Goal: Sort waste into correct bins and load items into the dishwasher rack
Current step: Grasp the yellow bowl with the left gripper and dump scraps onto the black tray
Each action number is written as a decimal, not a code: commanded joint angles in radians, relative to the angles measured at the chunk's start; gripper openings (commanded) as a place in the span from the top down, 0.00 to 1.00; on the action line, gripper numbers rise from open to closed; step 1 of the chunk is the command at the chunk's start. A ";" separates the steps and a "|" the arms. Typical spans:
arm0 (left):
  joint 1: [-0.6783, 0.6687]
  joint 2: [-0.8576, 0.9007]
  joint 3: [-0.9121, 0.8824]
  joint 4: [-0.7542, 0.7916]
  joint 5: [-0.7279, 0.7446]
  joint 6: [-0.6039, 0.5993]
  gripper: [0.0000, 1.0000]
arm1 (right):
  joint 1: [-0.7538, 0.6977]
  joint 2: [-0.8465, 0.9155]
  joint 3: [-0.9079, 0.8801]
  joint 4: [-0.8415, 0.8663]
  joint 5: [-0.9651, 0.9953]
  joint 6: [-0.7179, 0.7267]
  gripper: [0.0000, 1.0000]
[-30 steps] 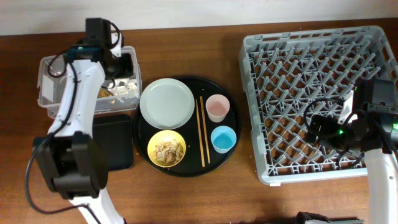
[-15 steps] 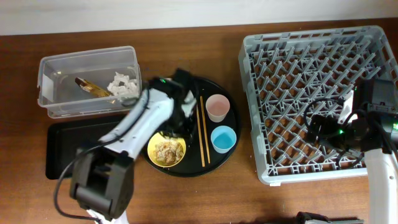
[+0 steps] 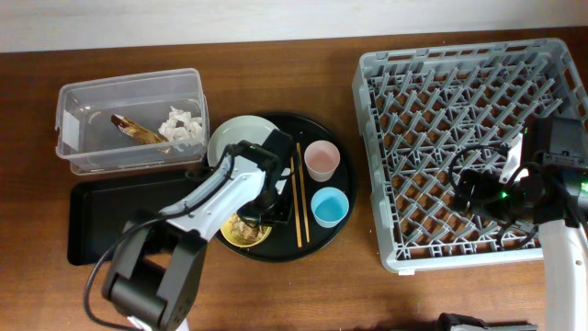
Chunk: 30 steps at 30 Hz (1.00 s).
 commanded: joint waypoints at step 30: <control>1.155 0.044 -0.039 -0.311 1.181 0.669 1.00 | -0.006 -0.004 0.012 0.000 0.012 -0.006 0.01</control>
